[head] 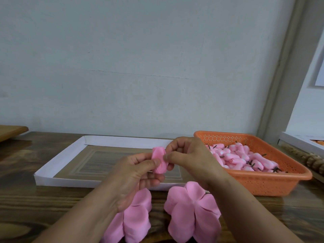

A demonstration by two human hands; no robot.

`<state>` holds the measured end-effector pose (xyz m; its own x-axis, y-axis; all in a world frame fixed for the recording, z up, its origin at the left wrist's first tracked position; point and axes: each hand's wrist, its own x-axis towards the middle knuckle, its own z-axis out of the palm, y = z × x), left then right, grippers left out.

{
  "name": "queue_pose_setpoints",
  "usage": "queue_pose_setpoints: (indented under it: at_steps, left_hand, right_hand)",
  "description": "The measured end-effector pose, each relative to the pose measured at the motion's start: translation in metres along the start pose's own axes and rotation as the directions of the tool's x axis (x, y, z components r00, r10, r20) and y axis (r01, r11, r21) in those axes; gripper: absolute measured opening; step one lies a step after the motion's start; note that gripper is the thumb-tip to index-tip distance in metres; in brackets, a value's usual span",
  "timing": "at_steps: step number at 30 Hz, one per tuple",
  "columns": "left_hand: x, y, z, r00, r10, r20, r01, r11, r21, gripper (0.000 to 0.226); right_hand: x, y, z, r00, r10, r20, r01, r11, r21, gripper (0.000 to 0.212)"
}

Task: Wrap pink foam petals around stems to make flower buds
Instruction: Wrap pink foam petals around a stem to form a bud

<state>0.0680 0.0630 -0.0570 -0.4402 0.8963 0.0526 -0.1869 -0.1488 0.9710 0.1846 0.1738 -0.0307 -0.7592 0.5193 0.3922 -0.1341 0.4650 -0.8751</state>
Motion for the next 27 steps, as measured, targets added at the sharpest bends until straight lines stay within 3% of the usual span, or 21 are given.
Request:
queue_pose_setpoints:
  at_steps: [4, 11, 16, 27]
  left_hand:
    - [0.0013, -0.0013, 0.0017, 1.0, 0.001, 0.005, -0.001, 1.0, 0.006, 0.019]
    - [0.0016, -0.003, 0.0005, 1.0, 0.0, 0.01, 0.0, 1.0, 0.021, 0.027]
    - [0.0026, -0.0033, 0.0016, 1.0, 0.012, 0.024, -0.013, 0.999, 0.037, 0.02]
    - [0.01, -0.0019, 0.0044, 1.0, 0.01, -0.017, -0.01, 0.999, 0.037, 0.016]
  right_hand:
    - [0.002, 0.0018, -0.0004, 0.997, 0.026, -0.072, -0.031, 0.998, -0.057, 0.018]
    - [0.0029, 0.0023, -0.0007, 0.991, 0.01, -0.134, -0.039, 0.976, -0.214, 0.014]
    - [0.002, 0.0028, -0.0005, 0.989, 0.044, -0.14, -0.074, 0.973, -0.217, 0.024]
    - [0.0029, 0.0002, -0.0002, 0.992, 0.043, -0.116, -0.066, 0.977, -0.203, 0.024]
